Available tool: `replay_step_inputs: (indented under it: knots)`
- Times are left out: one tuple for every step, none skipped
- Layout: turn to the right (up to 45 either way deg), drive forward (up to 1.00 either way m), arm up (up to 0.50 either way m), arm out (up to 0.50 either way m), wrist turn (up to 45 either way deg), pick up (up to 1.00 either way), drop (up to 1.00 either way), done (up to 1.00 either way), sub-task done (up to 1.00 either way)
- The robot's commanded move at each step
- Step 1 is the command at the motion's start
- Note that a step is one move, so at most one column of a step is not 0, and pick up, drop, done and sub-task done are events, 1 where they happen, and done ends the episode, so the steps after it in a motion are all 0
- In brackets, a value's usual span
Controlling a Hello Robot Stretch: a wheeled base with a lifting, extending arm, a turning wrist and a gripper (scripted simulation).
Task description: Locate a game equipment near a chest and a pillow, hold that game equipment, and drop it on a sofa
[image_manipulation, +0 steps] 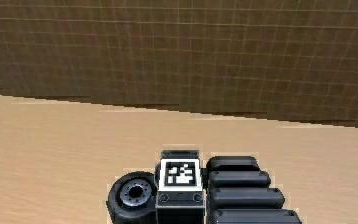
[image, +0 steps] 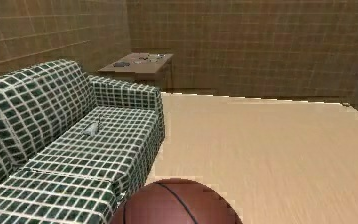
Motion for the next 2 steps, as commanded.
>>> replay_step_inputs:
  knots:
    - [0.0, 0.90, 0.00, 0.00, 0.0, 0.00, 0.00, 0.00, 0.00]
    - [-45.0, 0.00, 0.00, 0.00, 0.0, 0.00, 0.00, 0.00, 0.00]
